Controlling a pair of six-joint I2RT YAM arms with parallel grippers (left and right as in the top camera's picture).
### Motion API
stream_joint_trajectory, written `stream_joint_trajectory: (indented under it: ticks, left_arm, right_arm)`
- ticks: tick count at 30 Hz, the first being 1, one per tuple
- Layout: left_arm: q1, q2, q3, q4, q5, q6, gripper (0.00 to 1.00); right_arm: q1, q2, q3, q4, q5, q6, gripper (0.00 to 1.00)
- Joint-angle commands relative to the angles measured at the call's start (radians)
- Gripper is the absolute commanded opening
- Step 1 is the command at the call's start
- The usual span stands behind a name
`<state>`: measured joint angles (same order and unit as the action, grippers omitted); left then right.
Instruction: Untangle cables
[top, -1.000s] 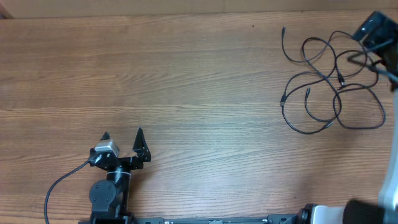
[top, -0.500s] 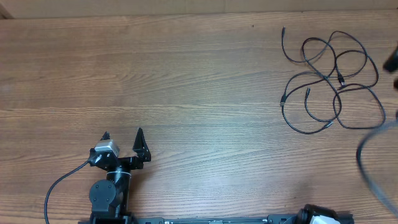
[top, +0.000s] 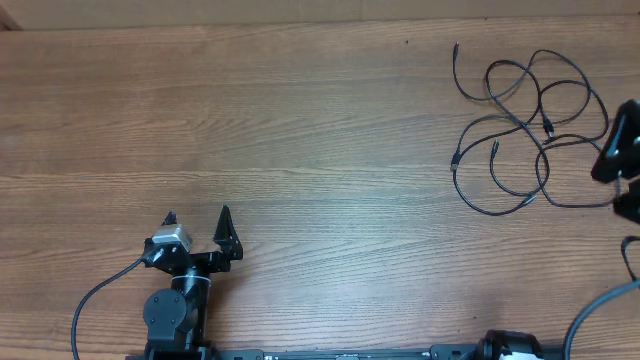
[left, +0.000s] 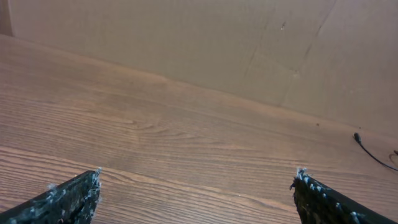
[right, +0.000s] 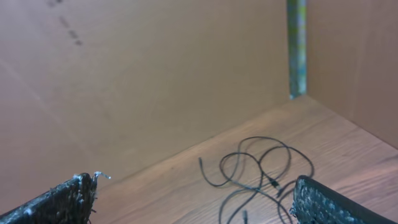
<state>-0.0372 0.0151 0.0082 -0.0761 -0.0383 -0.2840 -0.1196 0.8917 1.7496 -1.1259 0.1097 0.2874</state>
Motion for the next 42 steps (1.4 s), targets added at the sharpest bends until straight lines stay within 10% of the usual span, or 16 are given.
stream_joint_trajectory:
  ticks: [1,22,42]
  left_arm:
    - [0.005,-0.011,-0.003,0.001,0.005,0.019,1.0]
    - [0.005,-0.011,-0.003,0.001,0.005,0.019,0.99]
    - [0.005,-0.011,-0.003,0.001,0.005,0.019,0.99]
  right_arm:
    - [0.007,-0.061,-0.031,0.001,-0.049,0.001,1.0]
    - [0.007,-0.422,-0.644,0.257,-0.097,0.002,1.0]
    - [0.008,-0.802,-1.525,1.418,-0.13,0.001,1.0]
